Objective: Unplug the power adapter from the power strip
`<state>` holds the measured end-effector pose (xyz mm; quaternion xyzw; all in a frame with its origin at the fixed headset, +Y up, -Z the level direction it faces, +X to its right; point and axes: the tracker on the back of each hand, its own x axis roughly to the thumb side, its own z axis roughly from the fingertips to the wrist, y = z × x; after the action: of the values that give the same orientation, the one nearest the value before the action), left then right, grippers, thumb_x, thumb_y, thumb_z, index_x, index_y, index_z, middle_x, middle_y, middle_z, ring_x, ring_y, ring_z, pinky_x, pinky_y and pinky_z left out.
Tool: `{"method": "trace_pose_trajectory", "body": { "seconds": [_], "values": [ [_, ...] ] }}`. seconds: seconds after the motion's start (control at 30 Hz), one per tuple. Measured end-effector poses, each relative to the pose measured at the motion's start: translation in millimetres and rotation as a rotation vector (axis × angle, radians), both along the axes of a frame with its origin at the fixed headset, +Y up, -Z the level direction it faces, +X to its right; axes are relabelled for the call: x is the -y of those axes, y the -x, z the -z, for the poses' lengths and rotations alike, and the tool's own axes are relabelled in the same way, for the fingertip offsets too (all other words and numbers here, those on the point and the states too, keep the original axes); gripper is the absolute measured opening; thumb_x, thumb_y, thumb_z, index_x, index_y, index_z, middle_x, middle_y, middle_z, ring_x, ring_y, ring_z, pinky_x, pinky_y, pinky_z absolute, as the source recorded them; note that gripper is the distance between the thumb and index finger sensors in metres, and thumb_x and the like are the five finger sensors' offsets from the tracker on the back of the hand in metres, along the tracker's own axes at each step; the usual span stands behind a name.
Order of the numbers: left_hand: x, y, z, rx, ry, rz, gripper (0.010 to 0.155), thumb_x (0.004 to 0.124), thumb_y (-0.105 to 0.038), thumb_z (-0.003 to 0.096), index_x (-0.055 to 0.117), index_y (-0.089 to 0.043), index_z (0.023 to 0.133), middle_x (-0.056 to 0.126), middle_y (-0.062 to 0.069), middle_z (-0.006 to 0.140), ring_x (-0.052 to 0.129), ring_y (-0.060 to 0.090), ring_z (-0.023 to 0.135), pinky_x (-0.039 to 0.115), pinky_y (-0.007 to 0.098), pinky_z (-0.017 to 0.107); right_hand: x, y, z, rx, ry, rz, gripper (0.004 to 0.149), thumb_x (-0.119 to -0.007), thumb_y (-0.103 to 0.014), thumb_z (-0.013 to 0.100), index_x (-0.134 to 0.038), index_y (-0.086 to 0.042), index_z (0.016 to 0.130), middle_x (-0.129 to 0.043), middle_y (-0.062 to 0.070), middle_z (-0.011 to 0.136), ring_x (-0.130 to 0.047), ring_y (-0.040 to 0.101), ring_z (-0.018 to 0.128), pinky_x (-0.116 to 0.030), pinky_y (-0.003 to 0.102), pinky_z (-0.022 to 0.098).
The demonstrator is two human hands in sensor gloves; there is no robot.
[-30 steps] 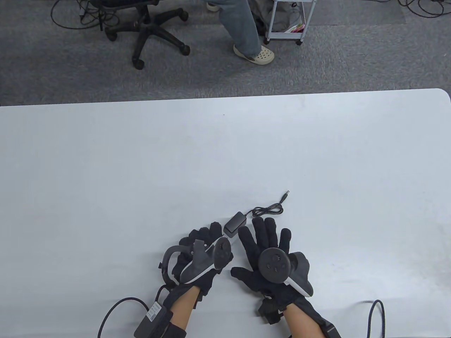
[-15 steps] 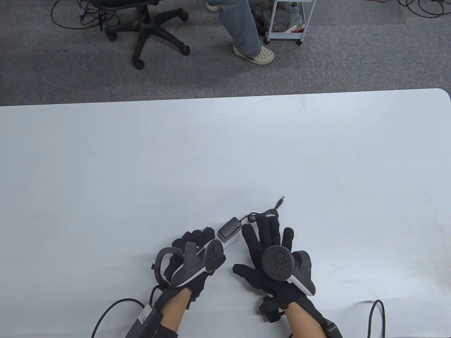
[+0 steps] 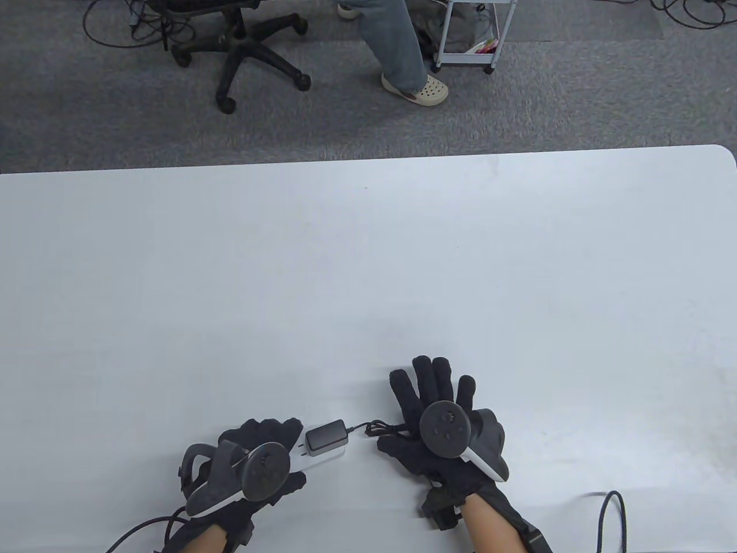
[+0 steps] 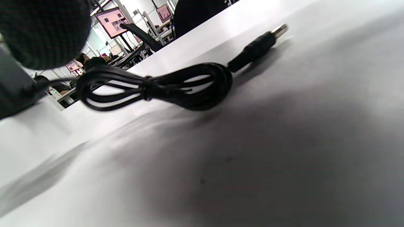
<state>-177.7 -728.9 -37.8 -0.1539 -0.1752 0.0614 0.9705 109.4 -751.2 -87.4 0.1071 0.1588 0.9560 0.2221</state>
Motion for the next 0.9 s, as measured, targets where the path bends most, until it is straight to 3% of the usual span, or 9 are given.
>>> {"method": "trace_pose_trajectory", "body": {
  "seconds": [0.23, 0.5, 0.67, 0.73, 0.9],
  "values": [
    [8.9, -5.5, -3.4, 0.08, 0.076, -0.016, 0.083, 0.091, -0.058, 0.0311, 0.065, -0.023, 0.102, 0.08, 0.007, 0.098, 0.083, 0.032, 0.076, 0.064, 0.054, 0.063, 9.2, 6.4, -1.7, -0.101, 0.125, 0.054, 0.096, -0.071, -0.075, 0.027, -0.007, -0.05, 0.095, 0.004, -0.005, 0.112, 0.008, 0.021, 0.105, 0.005, 0.055, 0.07],
    [13.1, -13.1, -7.5, 0.144, 0.053, 0.04, 0.082, 0.093, -0.056, 0.0296, 0.065, -0.026, 0.101, 0.077, 0.008, 0.098, 0.083, 0.033, 0.076, 0.062, 0.056, 0.064, 3.1, 23.4, -9.6, -0.217, 0.116, 0.197, 0.099, -0.066, -0.08, 0.025, 0.006, -0.053, 0.087, 0.004, -0.003, 0.113, -0.001, 0.024, 0.11, 0.004, 0.057, 0.07],
    [13.9, -11.7, -8.4, 0.138, 0.05, 0.033, 0.082, 0.092, -0.056, 0.0299, 0.065, -0.026, 0.101, 0.076, 0.007, 0.099, 0.083, 0.033, 0.077, 0.063, 0.056, 0.064, -2.6, 51.7, -19.5, -0.308, 0.111, 0.134, 0.1, -0.07, -0.08, 0.025, -0.001, -0.053, 0.092, -0.007, 0.0, 0.117, -0.033, 0.034, 0.113, -0.004, 0.061, 0.072],
    [13.6, -12.0, -7.6, 0.139, 0.058, 0.032, 0.082, 0.092, -0.056, 0.0301, 0.065, -0.026, 0.101, 0.076, 0.008, 0.099, 0.083, 0.033, 0.077, 0.062, 0.056, 0.064, -5.9, 64.7, -24.0, -0.364, 0.107, 0.105, 0.1, -0.069, -0.081, 0.024, -0.009, -0.05, 0.098, -0.025, 0.004, 0.119, -0.061, 0.035, 0.1, -0.014, 0.064, 0.074],
    [14.6, -10.5, -7.6, 0.139, 0.062, 0.029, 0.082, 0.092, -0.056, 0.0304, 0.064, -0.026, 0.101, 0.075, 0.008, 0.099, 0.082, 0.033, 0.077, 0.062, 0.056, 0.065, -8.3, 91.8, -35.3, -0.39, 0.055, -0.02, 0.099, -0.074, -0.078, 0.024, -0.031, -0.04, 0.103, -0.048, 0.008, 0.113, -0.074, 0.032, 0.081, -0.038, 0.064, 0.074]
  ]
}}
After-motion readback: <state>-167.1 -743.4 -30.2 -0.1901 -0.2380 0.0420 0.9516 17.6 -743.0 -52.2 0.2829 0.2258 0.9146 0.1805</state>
